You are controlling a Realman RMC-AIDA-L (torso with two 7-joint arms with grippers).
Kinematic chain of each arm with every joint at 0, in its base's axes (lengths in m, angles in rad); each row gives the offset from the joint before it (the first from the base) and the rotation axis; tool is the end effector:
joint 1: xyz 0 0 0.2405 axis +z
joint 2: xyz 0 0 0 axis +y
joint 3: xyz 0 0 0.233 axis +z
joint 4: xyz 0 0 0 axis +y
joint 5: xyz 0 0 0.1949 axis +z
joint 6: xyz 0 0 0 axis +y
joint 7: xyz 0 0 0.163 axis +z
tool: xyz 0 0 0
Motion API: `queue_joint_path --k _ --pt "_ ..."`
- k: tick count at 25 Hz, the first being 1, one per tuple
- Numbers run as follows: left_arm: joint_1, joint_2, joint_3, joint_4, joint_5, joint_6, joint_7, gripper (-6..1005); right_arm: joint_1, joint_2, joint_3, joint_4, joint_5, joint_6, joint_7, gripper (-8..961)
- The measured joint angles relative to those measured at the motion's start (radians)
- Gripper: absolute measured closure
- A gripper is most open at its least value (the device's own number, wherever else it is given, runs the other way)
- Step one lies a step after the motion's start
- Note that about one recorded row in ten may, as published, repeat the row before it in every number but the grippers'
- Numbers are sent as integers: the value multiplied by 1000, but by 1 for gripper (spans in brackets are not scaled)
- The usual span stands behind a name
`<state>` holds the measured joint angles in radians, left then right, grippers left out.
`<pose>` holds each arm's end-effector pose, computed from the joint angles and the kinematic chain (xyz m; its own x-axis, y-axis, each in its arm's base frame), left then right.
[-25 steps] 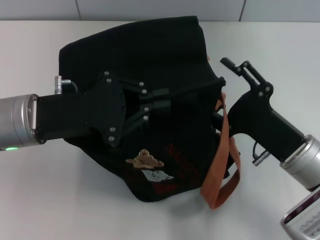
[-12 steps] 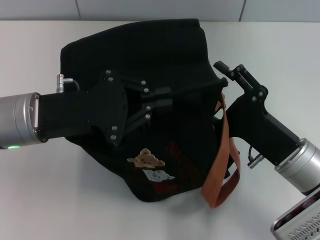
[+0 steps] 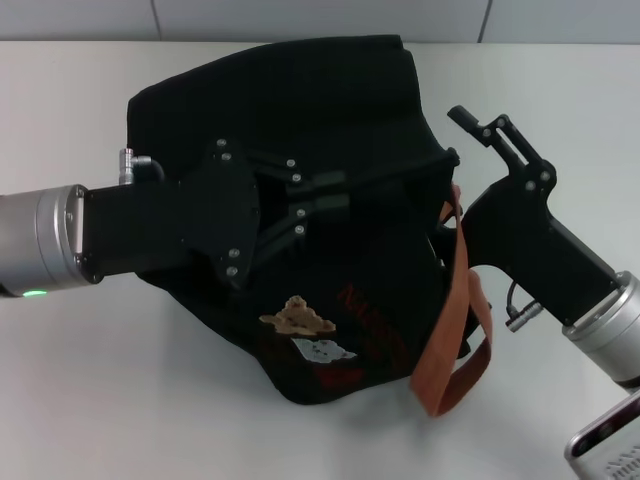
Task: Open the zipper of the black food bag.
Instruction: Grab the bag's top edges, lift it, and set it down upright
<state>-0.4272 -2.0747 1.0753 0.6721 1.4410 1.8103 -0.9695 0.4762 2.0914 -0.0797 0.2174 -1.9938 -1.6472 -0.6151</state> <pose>-0.1637 0.2661 0.0013 0.6441 -0.1439 0.7513 -0.0107 -0.9837 -0.1793 0.1907 0.2552 -0.0575 0.6783 0.7074 -0.1987 0.1003 -0.3571 -0.9287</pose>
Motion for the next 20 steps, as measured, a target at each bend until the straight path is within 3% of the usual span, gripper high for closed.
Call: queue_joint_path --k 12,20 --pt "-9 1 5 -8 1 -3 11 912 6 -2 -14 -26 -41 8 12 213" --pt "-9 1 5 -8 1 -3 12 912 12 0 -15 -27 -47 9 12 515"
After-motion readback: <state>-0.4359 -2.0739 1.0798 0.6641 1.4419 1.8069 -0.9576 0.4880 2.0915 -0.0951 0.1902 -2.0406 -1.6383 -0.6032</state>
